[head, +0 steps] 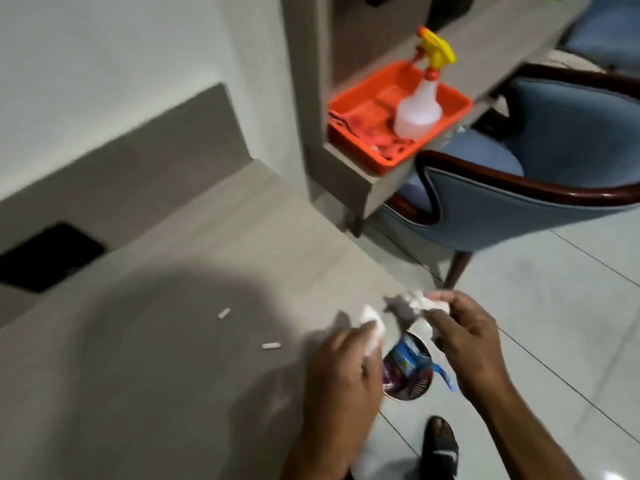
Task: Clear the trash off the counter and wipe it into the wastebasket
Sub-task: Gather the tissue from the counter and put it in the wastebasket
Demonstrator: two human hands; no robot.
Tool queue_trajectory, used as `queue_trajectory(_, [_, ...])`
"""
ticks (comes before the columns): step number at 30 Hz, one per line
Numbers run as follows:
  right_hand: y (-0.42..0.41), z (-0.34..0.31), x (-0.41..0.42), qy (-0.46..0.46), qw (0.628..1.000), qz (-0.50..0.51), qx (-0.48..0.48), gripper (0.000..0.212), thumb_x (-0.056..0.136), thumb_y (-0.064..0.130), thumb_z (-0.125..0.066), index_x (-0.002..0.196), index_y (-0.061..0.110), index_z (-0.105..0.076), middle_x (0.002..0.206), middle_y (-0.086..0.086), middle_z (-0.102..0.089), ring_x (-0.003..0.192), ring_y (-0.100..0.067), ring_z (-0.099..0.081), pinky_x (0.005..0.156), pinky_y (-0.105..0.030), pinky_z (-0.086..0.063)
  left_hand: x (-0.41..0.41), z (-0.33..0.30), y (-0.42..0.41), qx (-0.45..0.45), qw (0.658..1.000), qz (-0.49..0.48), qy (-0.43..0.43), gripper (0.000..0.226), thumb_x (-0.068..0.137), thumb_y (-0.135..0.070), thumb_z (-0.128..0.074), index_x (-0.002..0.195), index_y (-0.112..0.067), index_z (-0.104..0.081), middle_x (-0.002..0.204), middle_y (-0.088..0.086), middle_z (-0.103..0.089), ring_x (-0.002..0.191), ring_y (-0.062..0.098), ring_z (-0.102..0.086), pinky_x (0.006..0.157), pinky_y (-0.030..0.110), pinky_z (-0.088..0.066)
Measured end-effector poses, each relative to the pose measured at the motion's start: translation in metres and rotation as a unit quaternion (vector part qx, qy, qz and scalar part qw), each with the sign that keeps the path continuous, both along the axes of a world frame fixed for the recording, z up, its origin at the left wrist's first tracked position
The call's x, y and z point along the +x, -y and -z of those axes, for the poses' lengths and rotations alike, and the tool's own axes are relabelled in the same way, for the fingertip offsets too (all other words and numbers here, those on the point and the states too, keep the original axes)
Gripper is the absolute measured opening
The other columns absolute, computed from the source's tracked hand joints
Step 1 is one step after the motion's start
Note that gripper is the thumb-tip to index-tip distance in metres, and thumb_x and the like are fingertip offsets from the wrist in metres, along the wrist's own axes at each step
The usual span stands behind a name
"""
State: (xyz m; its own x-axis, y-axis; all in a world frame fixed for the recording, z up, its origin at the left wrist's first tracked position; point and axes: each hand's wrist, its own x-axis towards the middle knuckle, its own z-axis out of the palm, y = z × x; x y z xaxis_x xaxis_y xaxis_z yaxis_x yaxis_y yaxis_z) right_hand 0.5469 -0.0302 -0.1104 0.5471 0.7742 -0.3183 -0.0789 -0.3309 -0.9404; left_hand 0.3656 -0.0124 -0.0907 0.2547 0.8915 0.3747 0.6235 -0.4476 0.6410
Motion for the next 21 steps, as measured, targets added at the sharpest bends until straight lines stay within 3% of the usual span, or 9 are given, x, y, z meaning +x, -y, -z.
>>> queue_trajectory(2, [0.04,0.05,0.043,0.04,0.993,0.057,-0.091,0.023,0.085,0.0,-0.067,0.081,0.021,-0.074,0.056,0.005,-0.068,0.048,-0.006,-0.057,0.048,-0.02,-0.045,0.055,0.036,0.034,-0.087,0.995,0.05,0.024,0.021,0.074,-0.011,-0.075,0.093,-0.019,-0.077,0.082,0.004,-0.076,0.073,0.019,-0.067,0.065,0.028,-0.054])
queue_trajectory(4, [0.067,0.109,0.069,0.041,0.983,0.062,-0.17,0.013,0.085,0.004,-0.07,0.078,0.015,-0.074,0.054,-0.004,-0.067,0.048,-0.014,-0.056,0.049,-0.028,-0.047,0.091,0.088,0.055,-0.221,0.974,0.056,0.016,0.016,0.079,-0.012,-0.07,0.092,-0.021,-0.074,0.083,0.005,-0.076,0.075,0.024,-0.069,0.062,0.028,-0.056])
queue_trajectory(6, [0.085,0.18,0.087,0.018,0.969,0.045,-0.241,0.003,0.084,0.004,-0.073,0.085,0.006,-0.074,0.058,-0.009,-0.068,0.048,-0.016,-0.059,0.049,-0.031,-0.053,0.116,0.159,0.067,-0.335,0.939,0.039,-0.06,0.009,0.081,-0.012,-0.062,0.084,-0.017,-0.069,0.081,0.008,-0.075,0.077,0.028,-0.067,0.064,0.031,-0.053])
queue_trajectory(8, [0.091,0.245,0.094,0.027,0.954,0.004,-0.298,0.013,0.082,0.007,-0.075,0.095,0.003,-0.073,0.068,-0.009,-0.071,0.053,-0.016,-0.066,0.055,-0.029,-0.058,0.129,0.229,0.066,-0.401,0.901,0.02,-0.162,0.01,0.082,-0.012,-0.058,0.083,-0.012,-0.067,0.087,0.012,-0.074,0.082,0.031,-0.066,0.069,0.035,-0.053])
queue_trajectory(10, [0.085,0.301,0.096,0.076,0.939,-0.067,-0.327,0.022,0.083,0.02,-0.075,0.102,0.01,-0.074,0.086,-0.007,-0.076,0.077,-0.022,-0.073,0.078,-0.025,-0.055,0.135,0.289,0.056,-0.443,0.867,-0.001,-0.23,0.017,0.086,-0.015,-0.055,0.09,-0.01,-0.071,0.097,0.015,-0.074,0.092,0.032,-0.067,0.079,0.039,-0.055])
queue_trajectory(12, [0.071,0.354,0.101,0.126,0.921,-0.136,-0.342,0.03,0.085,0.028,-0.07,0.111,0.015,-0.071,0.103,-0.007,-0.076,0.099,-0.025,-0.07,0.085,-0.021,-0.045,0.143,0.344,0.043,-0.474,0.844,-0.032,-0.25,0.022,0.086,-0.015,-0.056,0.1,-0.01,-0.072,0.106,0.017,-0.073,0.1,0.032,-0.067,0.085,0.04,-0.056])
queue_trajectory(17, [0.029,0.455,0.108,0.135,0.883,-0.254,-0.371,0.04,0.087,0.023,-0.065,0.124,0.009,-0.061,0.116,-0.016,-0.071,0.107,-0.036,-0.065,0.085,-0.031,-0.049,0.153,0.447,0.011,-0.517,0.819,-0.093,-0.23,0.033,0.08,-0.016,-0.068,0.112,-0.008,-0.07,0.114,0.015,-0.073,0.104,0.031,-0.068,0.086,0.035,-0.055])
queue_trajectory(21, [0.015,0.497,0.105,0.099,0.852,-0.357,-0.37,0.042,0.093,0.01,-0.057,0.134,0.003,-0.053,0.133,-0.021,-0.059,0.118,-0.033,-0.059,0.09,-0.033,-0.048,0.158,0.493,0.0,-0.557,0.796,-0.03,-0.235,0.054,0.086,-0.017,-0.066,0.138,-0.01,-0.051,0.137,0.017,-0.059,0.122,0.032,-0.057,0.102,0.032,-0.047])
